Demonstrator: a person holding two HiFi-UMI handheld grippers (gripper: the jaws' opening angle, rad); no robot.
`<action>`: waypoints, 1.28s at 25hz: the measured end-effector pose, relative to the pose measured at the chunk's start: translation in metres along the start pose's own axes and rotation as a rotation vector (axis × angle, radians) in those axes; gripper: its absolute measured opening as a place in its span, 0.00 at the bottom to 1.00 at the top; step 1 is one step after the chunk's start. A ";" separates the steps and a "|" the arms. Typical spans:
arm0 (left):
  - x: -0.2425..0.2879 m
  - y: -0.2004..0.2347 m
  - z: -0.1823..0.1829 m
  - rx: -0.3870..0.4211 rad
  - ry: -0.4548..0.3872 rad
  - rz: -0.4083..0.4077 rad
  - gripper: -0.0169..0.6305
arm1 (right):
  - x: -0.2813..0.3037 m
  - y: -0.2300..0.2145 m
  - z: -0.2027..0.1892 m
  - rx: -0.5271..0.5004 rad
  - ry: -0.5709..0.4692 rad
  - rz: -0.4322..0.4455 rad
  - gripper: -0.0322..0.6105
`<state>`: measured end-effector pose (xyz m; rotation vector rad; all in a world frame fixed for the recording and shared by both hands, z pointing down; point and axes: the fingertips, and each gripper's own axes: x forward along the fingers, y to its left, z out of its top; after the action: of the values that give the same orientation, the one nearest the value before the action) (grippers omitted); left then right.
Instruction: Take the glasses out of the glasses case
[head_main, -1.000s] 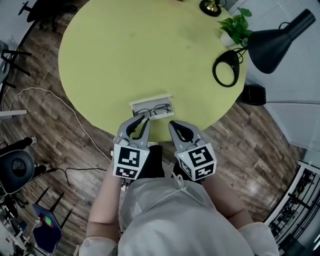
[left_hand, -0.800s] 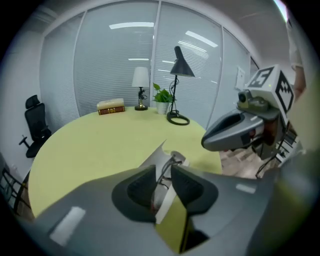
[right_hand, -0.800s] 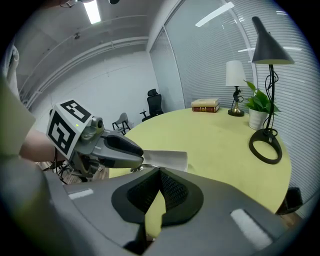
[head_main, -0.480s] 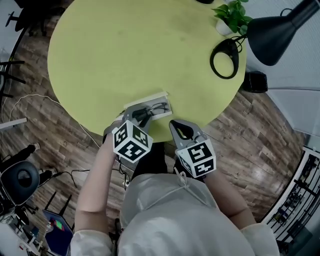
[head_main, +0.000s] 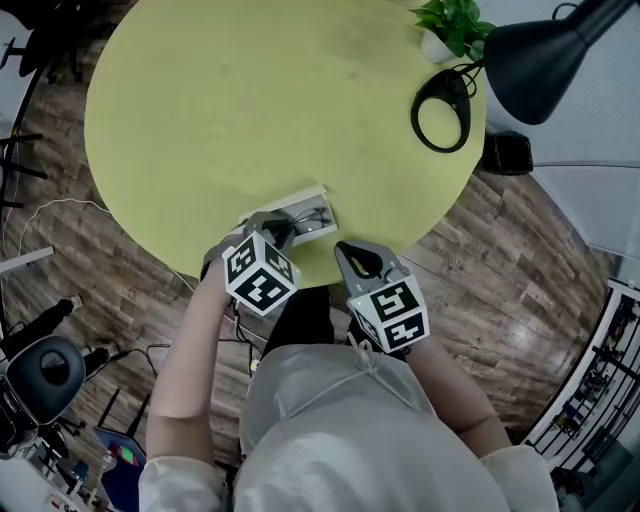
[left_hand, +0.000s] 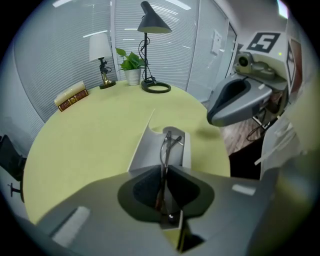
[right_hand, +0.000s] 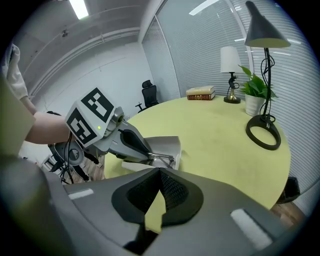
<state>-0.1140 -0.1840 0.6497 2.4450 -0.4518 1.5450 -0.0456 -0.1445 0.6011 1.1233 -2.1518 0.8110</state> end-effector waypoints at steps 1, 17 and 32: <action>0.000 0.000 0.000 0.002 0.002 -0.007 0.08 | 0.000 0.000 0.000 0.001 0.000 -0.002 0.05; -0.025 0.006 0.014 0.085 -0.069 -0.003 0.05 | -0.015 0.001 0.013 0.002 -0.023 -0.018 0.05; -0.126 0.010 0.043 -0.151 -0.363 0.195 0.05 | -0.050 0.024 0.056 -0.102 -0.138 -0.014 0.05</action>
<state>-0.1322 -0.1897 0.5172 2.6259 -0.8586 1.0757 -0.0536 -0.1489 0.5224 1.1702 -2.2675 0.6256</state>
